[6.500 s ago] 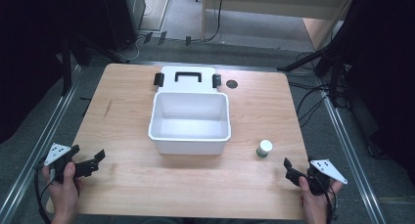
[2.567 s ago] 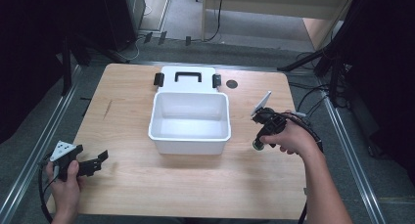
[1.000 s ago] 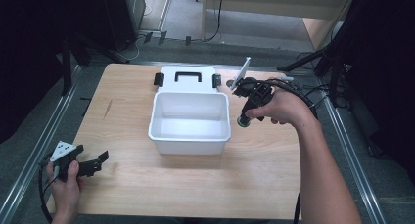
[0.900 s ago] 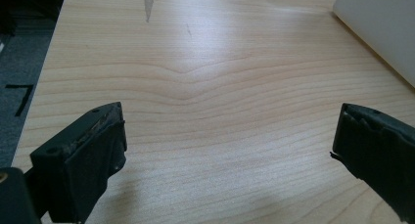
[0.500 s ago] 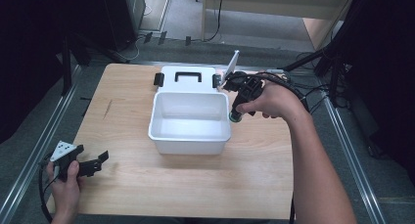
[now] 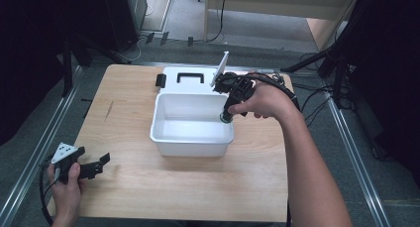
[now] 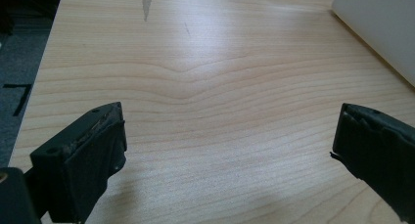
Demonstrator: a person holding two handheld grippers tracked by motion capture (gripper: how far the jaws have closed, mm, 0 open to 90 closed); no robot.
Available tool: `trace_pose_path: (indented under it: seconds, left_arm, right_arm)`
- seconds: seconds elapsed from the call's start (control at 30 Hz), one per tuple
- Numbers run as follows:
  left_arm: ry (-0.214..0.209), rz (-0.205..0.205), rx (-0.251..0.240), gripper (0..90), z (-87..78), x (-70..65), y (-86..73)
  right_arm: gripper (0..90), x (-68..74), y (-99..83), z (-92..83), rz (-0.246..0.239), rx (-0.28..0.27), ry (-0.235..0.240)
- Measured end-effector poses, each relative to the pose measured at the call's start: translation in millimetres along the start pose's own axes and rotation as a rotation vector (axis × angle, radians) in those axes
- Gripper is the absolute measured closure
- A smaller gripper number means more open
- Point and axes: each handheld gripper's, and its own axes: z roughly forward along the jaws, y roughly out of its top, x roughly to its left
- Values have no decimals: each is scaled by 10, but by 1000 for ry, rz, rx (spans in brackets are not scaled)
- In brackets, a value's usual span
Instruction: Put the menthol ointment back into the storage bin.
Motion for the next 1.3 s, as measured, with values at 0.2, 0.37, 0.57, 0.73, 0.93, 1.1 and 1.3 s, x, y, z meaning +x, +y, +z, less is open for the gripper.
trace_pose_path:
  seconds: [0.2,0.37,0.57,0.73,0.93,1.1,1.3]
  left_arm:
    - [0,0,-1,0,0,1,0]
    - [0,0,-1,0,-1,2,0]
    - [-1,0,1,0,0,0,0]
    - [1,1,-2,0,3,-1,0]
    - [-2,1,1,0,5,-1,1]
    - [-3,2,3,0,6,1,1]
    - [-3,2,2,0,10,-1,1]
  right_arm:
    - [513,43,60,85,-74,-25,-12]
    - [513,36,76,128,-110,-43,-9]
    - [513,55,97,214,-211,-59,-41]
    - [513,57,103,276,-269,-62,-54]
    - [513,50,107,363,-298,-61,-58]
    - [512,45,112,435,-329,-55,-59]
    - [512,43,100,519,-360,-40,-69]
